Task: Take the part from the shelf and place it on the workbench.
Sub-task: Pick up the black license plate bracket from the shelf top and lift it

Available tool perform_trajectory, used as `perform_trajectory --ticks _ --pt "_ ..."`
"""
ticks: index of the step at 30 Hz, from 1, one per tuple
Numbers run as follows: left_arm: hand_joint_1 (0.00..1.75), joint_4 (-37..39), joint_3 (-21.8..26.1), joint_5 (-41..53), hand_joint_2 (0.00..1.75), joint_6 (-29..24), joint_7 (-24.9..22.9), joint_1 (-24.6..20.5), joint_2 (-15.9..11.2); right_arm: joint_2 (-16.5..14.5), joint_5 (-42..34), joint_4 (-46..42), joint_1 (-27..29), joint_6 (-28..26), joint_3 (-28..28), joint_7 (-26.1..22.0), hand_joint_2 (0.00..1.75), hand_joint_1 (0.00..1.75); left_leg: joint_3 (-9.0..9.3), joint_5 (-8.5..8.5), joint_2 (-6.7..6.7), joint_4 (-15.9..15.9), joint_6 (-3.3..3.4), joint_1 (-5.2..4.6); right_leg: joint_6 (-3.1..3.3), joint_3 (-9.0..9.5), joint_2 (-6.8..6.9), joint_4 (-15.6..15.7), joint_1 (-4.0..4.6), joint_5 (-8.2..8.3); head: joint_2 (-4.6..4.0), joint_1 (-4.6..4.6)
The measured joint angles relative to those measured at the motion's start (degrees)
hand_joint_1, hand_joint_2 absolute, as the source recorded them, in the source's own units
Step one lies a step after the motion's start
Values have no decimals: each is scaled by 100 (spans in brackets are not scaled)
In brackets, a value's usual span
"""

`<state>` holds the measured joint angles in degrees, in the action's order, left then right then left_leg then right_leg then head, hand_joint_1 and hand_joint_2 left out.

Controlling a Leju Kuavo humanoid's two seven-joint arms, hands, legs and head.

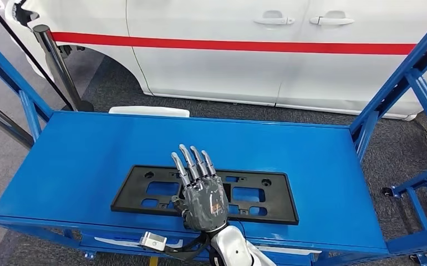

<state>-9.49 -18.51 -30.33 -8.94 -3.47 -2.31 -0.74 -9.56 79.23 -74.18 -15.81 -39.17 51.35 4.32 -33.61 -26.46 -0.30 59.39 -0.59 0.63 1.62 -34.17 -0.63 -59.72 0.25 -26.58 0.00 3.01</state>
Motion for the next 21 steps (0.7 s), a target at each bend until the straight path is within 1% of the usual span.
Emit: perform_trajectory --ticks 1,3,4,5,6,7,8,9,10,11,12,13,14,15,16,17,18,19,20,21 --pt "0 0 -5 -3 0 -2 7 -3 0 -24 3 20 -3 0 2 15 175 0 2 3 -9 -11 23 -14 -24 -10 3 -3 6 8 0 1" --pt "0 0 -13 -5 0 -5 21 -7 1 -38 7 55 -12 0 2 44 175 0 -8 48 -4 -42 91 5 -78 -13 3 -7 2 3 0 2" --pt "0 0 -16 -5 0 -6 27 -8 2 -42 7 64 -17 0 2 55 175 0 -12 76 7 -65 130 18 -108 -35 5 -69 -1 -80 0 4" --pt "0 0 -19 -5 0 -7 32 -8 3 -43 8 69 -21 0 2 62 175 0 -24 106 21 -88 171 33 -137 -92 8 -228 -7 -236 0 3" --pt "0 0 -20 -5 0 -7 36 -9 4 -43 8 72 -22 0 2 65 175 0 -45 133 34 -99 205 37 -164 -187 14 -497 -22 -462 0 4" --pt "0 0 -20 -4 0 -7 39 -7 4 -43 9 73 -24 1 2 68 175 0 -76 155 43 -100 226 34 -183 -308 21 -844 -37 -702 0 4" --pt "0 0 -20 -3 0 -9 44 -6 3 -43 9 74 -24 2 1 68 175 0 -111 178 50 -98 238 31 -200 -413 24 -1181 -54 -888 0 3" --pt "0 0 -21 1 0 -11 51 -7 2 -43 9 75 -24 5 1 68 175 0 -148 198 54 -96 241 29 -212 -455 26 -1400 -70 -971 0 4" --pt "0 0 -22 5 0 -13 59 -7 1 -43 9 77 -25 9 0 68 175 0 -185 219 55 -94 233 28 -218 -400 28 -1422 -84 -938 0 3" --pt "0 0 -25 10 0 -15 66 -6 0 -45 9 78 -26 12 -1 70 175 0 -216 239 54 -92 220 28 -216 -243 31 -1237 -95 -815 0 4" --pt "0 0 -28 17 0 -15 70 -6 0 -48 9 79 -28 14 -1 73 175 0 -242 258 52 -89 201 28 -204 14 35 -869 -102 -655 0 4" --pt "0 0 -32 25 0 -15 74 -5 1 -52 9 79 -33 15 -1 76 175 0 -261 283 50 -85 175 26 -190 276 39 -459 -99 -554 0 3" --pt "0 0 -36 32 0 -15 76 -5 1 -58 10 79 -39 15 -1 81 175 0 -268 308 48 -83 142 23 -174 463 42 -154 -85 -470 0 3" --pt "0 0 -41 39 0 -15 79 -5 2 -64 11 79 -45 16 -1 84 175 0 -272 331 48 -80 106 20 -156 578 43 55 -69 -445 0 4" --pt "0 0 -46 43 0 -16 81 -6 2 -71 13 79 -51 18 -2 85 175 0 -274 356 48 -82 66 18 -138 593 43 116 -51 -447 0 2" --pt "0 0 -51 43 0 -18 83 -8 2 -78 14 79 -54 22 -2 86 175 0 -271 386 49 -97 20 22 -107 569 42 117 -37 -414 0 3" --pt "0 0 -56 43 0 -22 85 -7 2 -84 14 79 -56 26 -3 86 175 0 -281 402 49 -105 -21 32 -63 558 46 151 -43 -393 0 3" --pt "0 0 -61 43 0 -27 86 -5 2 -91 15 79 -59 33 -4 87 175 0 -303 372 48 -82 -57 42 -16 541 50 169 -48 -350 0 1" --pt "0 0 -64 43 0 -31 86 -1 3 -97 15 79 -62 39 -4 87 175 0 -351 274 46 11 -87 51 31 521 54 193 -54 -307 0 2" --pt "0 0 -66 43 0 -33 86 3 4 -102 16 79 -64 46 -5 88 175 0 -448 86 45 245 -104 58 65 498 60 208 -58 -267 0 0"
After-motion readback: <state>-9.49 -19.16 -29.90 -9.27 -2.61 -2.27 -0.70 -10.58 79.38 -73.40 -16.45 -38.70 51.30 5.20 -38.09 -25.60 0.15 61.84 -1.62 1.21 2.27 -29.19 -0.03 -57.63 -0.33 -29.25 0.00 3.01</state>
